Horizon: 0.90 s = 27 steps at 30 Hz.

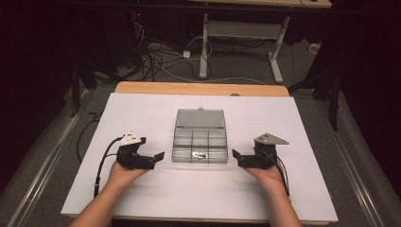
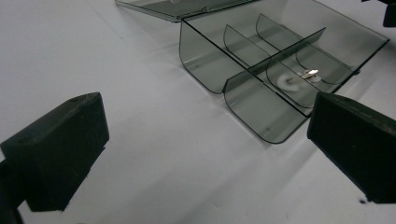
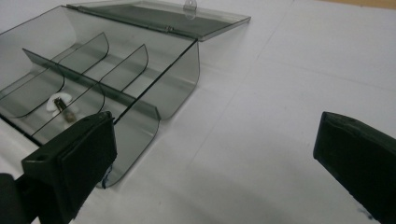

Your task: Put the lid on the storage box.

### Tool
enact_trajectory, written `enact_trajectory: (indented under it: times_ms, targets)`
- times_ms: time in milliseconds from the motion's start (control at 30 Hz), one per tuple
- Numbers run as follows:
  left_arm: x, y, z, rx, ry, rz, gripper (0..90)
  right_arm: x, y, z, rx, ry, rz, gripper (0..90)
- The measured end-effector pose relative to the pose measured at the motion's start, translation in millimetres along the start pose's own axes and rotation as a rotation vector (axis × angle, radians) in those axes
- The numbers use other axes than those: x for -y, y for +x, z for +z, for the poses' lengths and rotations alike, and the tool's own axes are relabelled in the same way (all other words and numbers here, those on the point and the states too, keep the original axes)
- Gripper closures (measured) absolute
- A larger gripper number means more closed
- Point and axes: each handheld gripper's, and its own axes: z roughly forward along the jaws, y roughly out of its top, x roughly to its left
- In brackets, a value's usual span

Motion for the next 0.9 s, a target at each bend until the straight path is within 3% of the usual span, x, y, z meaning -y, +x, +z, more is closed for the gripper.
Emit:
enact_trajectory:
  times_ms: [500,900]
  targets:
    - [-17.5,17.6,20.3,-0.013,0.006,-0.028,0.0,-34.5,-11.0,28.4,-0.002,0.002,0.027,4.6]
    - [-27.7,22.0,43.3,0.018,0.024,-0.043,0.0,-54.7,-11.9,58.8,-0.005,0.039,0.046,9.4]
